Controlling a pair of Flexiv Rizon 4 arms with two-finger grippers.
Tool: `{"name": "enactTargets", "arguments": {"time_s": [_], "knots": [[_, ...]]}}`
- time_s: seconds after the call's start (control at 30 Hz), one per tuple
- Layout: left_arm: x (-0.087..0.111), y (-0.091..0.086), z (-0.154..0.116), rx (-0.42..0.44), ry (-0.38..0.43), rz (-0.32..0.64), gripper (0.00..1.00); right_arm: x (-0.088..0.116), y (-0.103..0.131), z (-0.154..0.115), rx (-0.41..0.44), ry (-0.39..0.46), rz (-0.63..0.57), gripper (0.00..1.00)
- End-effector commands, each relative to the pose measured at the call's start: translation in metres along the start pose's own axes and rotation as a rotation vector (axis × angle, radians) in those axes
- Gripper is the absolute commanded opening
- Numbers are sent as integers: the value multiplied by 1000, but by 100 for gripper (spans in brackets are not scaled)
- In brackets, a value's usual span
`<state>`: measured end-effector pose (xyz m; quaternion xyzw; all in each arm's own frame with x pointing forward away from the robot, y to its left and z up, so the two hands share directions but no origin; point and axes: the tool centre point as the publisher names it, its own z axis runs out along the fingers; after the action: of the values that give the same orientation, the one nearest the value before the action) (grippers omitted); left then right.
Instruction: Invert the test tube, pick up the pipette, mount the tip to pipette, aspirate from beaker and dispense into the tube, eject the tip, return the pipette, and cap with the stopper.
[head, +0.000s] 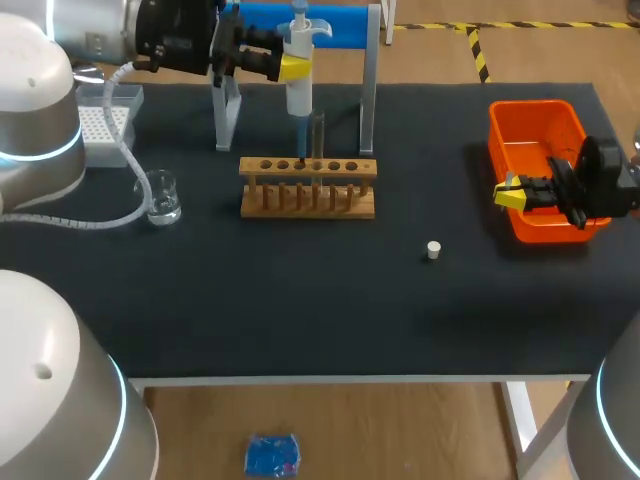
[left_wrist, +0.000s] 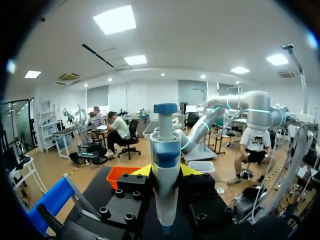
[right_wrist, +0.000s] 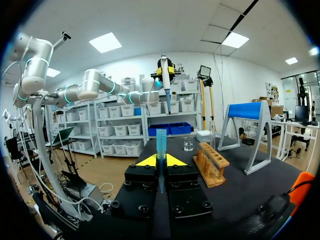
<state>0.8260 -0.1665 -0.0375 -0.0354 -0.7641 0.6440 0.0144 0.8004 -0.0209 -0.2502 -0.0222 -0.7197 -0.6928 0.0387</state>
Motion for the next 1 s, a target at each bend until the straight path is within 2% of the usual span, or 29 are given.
{"name": "enactTargets", "arguments": {"time_s": [0.03, 0.97, 1.0], "knots": [[0, 2, 1, 2, 4, -3, 0, 0, 0, -1, 1, 1, -1, 0], [0, 2, 3, -7, 12, -9, 0, 0, 0, -1, 1, 1, -1, 0], [0, 2, 3, -7, 12, -9, 0, -3, 0, 5, 6, 2, -18, 0]]}}
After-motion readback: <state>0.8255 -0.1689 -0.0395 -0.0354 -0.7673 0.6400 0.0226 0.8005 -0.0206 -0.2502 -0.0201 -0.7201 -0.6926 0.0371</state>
